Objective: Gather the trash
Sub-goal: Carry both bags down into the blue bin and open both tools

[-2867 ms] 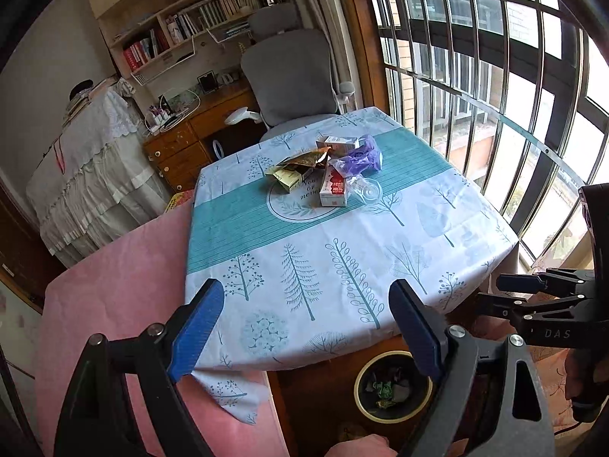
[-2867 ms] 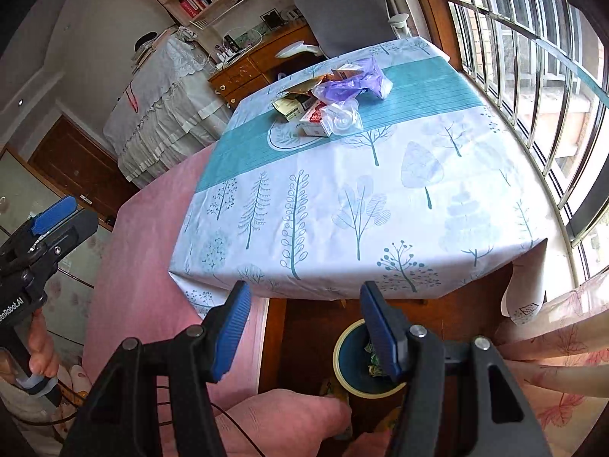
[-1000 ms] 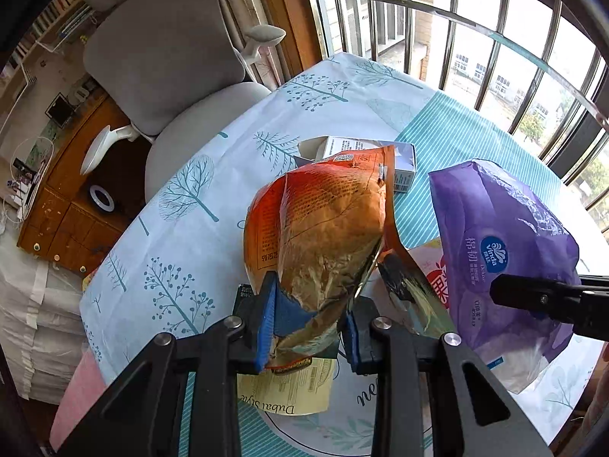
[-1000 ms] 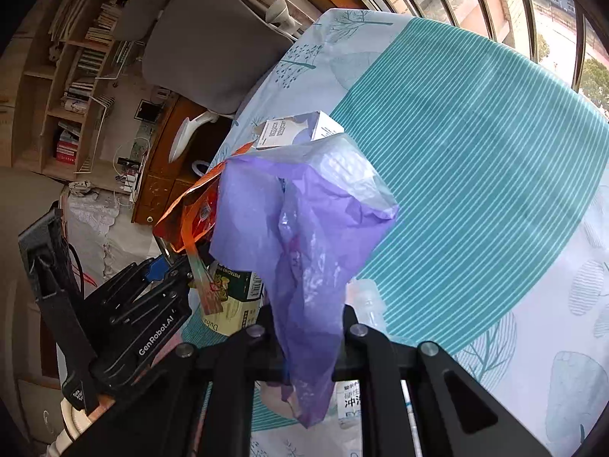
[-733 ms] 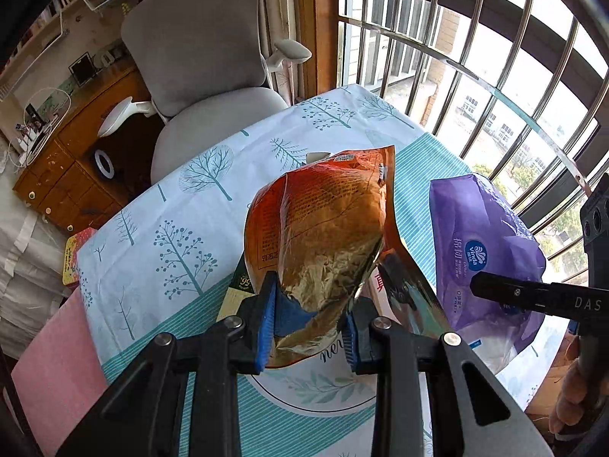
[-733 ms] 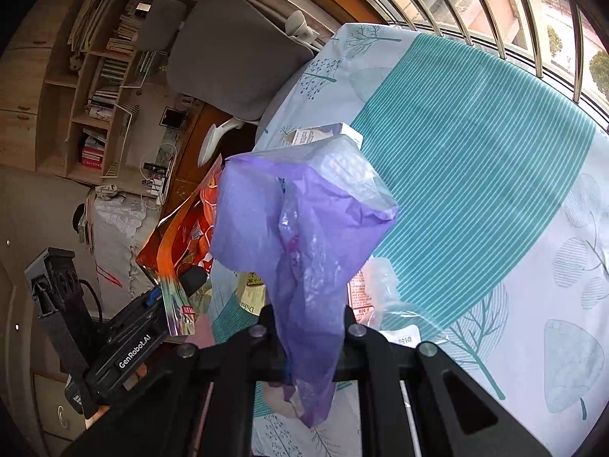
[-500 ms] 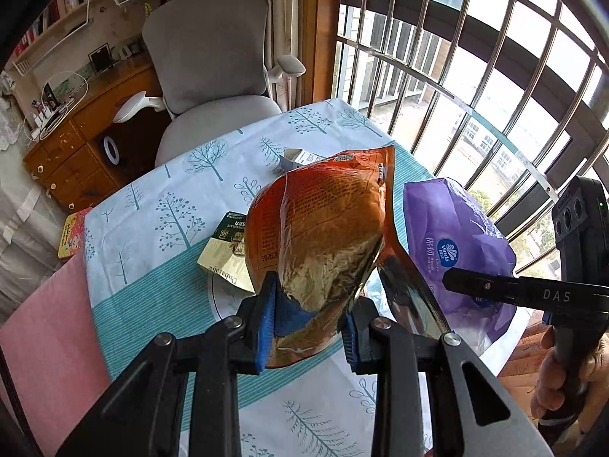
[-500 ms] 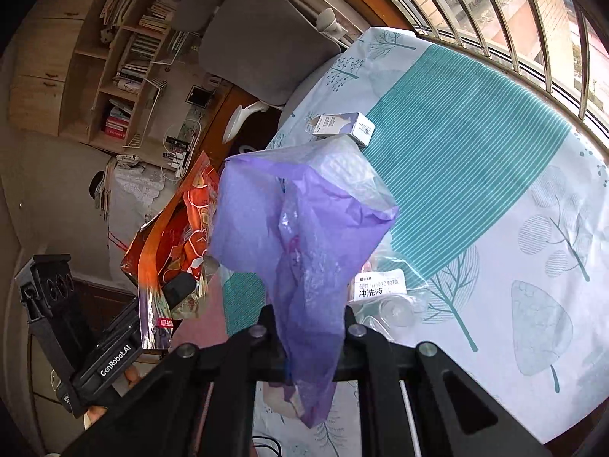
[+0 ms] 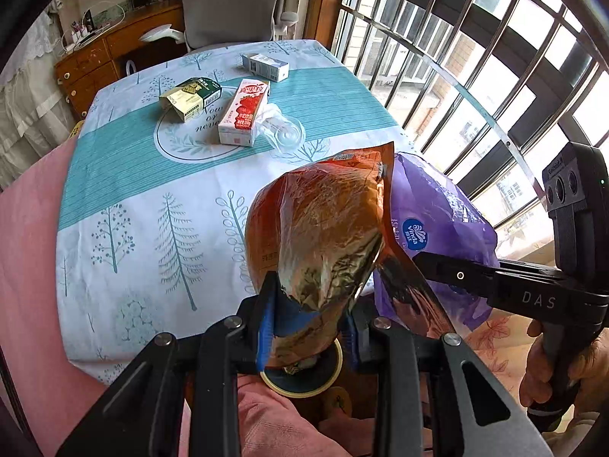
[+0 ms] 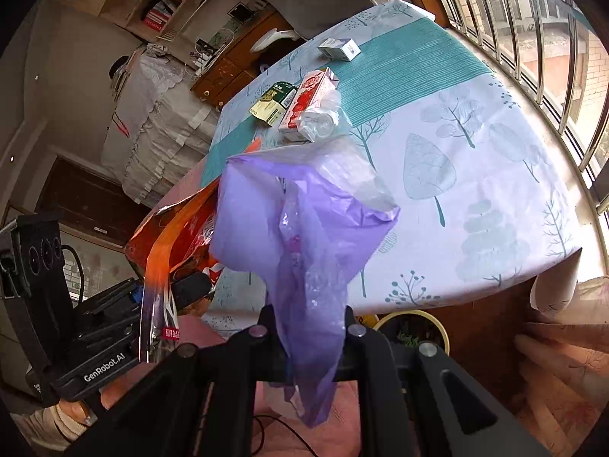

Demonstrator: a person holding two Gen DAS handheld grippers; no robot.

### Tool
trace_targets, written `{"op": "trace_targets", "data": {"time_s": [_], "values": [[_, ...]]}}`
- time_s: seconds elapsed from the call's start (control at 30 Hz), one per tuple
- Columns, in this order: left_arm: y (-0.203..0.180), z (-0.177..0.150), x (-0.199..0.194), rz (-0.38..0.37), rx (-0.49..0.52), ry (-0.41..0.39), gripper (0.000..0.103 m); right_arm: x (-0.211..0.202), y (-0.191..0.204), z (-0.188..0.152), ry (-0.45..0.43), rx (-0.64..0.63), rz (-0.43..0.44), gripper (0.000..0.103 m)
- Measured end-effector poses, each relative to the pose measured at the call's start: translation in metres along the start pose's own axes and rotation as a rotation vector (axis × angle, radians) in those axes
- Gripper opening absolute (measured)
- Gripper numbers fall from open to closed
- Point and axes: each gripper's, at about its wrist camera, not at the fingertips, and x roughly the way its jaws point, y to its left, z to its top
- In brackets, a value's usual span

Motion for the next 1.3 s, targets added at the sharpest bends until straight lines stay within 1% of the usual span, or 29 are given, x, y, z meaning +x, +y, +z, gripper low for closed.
{"op": "trace_targets", "data": {"time_s": [0.1, 0.23, 0.37, 0.5, 0.6, 0.7, 0.8, 0.93, 1.13, 1.23, 1.3], "values": [[-0.019, -0.035, -0.002, 0.036, 0.019, 0.035, 0.028, -0.004, -0.012, -0.034, 0.051, -0.015, -0.017, 0.011], [-0.028, -0.077, 0.005, 0.048, 0.012, 0.117, 0.028, 0.006, -0.031, -0.072, 0.124, 0.010, -0.040, 0.011], [-0.026, -0.109, 0.019, 0.050, -0.008, 0.182, 0.028, 0.024, -0.049, -0.106, 0.190, 0.062, -0.054, 0.011], [-0.018, -0.141, 0.049, 0.038, -0.044, 0.258, 0.028, 0.051, -0.061, -0.134, 0.249, 0.077, -0.088, 0.011], [-0.008, -0.162, 0.082, 0.012, -0.078, 0.315, 0.028, 0.075, -0.071, -0.148, 0.282, 0.086, -0.118, 0.011], [-0.001, -0.180, 0.118, -0.008, -0.098, 0.359, 0.028, 0.103, -0.086, -0.161, 0.309, 0.094, -0.174, 0.011], [0.009, -0.195, 0.158, -0.027, -0.125, 0.385, 0.028, 0.141, -0.108, -0.176, 0.344, 0.108, -0.233, 0.011], [0.025, -0.217, 0.221, -0.029, -0.157, 0.417, 0.028, 0.197, -0.138, -0.193, 0.378, 0.126, -0.295, 0.011], [0.045, -0.251, 0.316, -0.024, -0.180, 0.474, 0.029, 0.280, -0.190, -0.211, 0.412, 0.161, -0.350, 0.012], [0.046, -0.265, 0.350, -0.030, -0.164, 0.487, 0.029, 0.314, -0.211, -0.217, 0.429, 0.184, -0.371, 0.014], [0.047, -0.271, 0.370, -0.035, -0.151, 0.486, 0.032, 0.334, -0.223, -0.220, 0.446, 0.205, -0.359, 0.015]]}}
